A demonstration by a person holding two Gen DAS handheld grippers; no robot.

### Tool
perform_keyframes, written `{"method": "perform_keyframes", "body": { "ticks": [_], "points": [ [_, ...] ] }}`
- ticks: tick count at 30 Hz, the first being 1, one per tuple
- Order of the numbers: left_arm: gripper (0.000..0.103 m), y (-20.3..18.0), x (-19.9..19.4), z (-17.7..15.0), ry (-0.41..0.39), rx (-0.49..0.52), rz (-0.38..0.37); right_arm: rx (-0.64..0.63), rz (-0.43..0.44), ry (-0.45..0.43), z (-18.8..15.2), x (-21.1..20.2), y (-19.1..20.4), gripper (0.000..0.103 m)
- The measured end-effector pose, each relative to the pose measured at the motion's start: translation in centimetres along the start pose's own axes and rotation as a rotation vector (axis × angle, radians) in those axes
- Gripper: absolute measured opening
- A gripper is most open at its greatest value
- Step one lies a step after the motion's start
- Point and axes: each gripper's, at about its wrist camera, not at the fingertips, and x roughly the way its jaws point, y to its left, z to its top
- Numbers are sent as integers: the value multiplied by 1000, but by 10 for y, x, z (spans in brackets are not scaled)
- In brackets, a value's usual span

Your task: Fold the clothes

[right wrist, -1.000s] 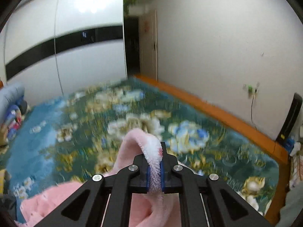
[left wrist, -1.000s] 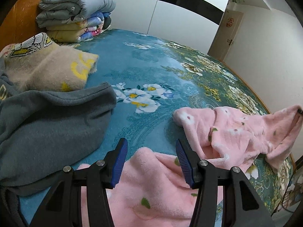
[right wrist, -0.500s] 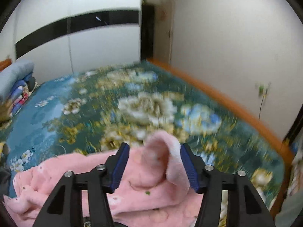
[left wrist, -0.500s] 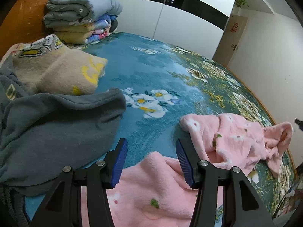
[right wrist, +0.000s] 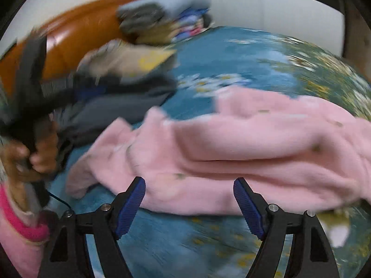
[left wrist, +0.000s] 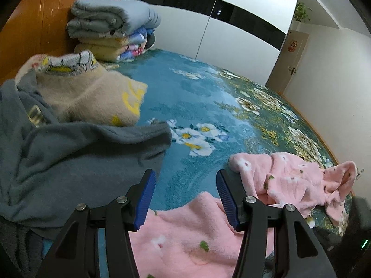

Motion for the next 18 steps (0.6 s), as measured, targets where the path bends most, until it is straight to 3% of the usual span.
{"method": "perform_keyframes", "body": {
  "ticks": [5,7,8,10,14,18],
  "points": [
    [57,5,-12,5,-37,6,11,-87,-37,70,-5,36,32,77],
    [57,8,-14,6,-42,-3,9,-97,-68,107,-11,45,37,42],
    [57,9,-16,7,-45,-9,8,-101,-100,127,-15,47,37,36],
    [57,10,-15,6,-43,-12,10,-86,-110,125,-19,42,33,13],
    [57,11,-15,4,-38,-17,15,-1,-102,79,-20,6,6,9],
    [57,8,-12,-1,-24,-4,22,89,-246,-36,-23,-71,-58,8]
  ]
}}
